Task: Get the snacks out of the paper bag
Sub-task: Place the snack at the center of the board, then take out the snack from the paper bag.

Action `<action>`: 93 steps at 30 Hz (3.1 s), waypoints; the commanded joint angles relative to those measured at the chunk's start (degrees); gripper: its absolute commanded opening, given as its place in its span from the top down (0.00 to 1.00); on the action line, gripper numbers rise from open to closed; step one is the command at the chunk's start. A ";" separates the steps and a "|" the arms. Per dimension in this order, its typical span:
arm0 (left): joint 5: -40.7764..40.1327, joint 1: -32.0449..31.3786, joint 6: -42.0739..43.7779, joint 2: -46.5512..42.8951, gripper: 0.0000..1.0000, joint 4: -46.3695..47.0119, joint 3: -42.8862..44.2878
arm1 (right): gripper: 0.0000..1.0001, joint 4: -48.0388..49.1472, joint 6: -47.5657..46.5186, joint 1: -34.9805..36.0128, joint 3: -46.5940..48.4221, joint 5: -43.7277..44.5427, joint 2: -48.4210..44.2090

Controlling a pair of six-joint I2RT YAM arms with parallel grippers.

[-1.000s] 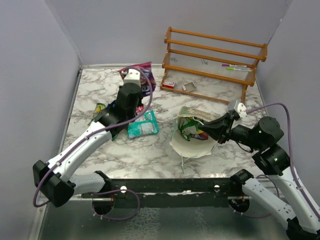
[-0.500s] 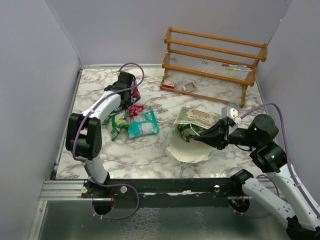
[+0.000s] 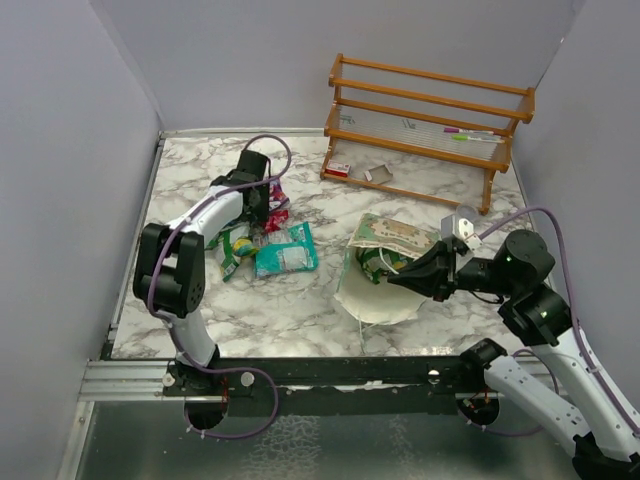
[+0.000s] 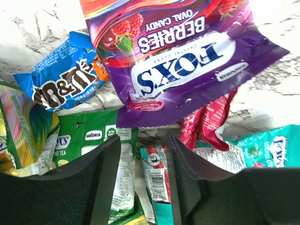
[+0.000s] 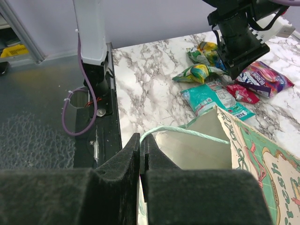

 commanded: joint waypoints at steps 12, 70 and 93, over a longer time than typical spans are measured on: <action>15.55 -7.77 2.29 -33.06 0.28 19.64 -12.19 | 0.98 3.69 0.05 0.28 0.27 -2.87 2.59; -25.88 -64.57 4.64 -12.46 0.78 47.17 -25.18 | 0.98 10.82 11.92 0.27 0.56 16.22 -7.14; -27.46 -55.29 10.50 3.86 0.25 42.67 -13.59 | 0.98 10.01 11.21 0.28 0.75 13.93 -6.27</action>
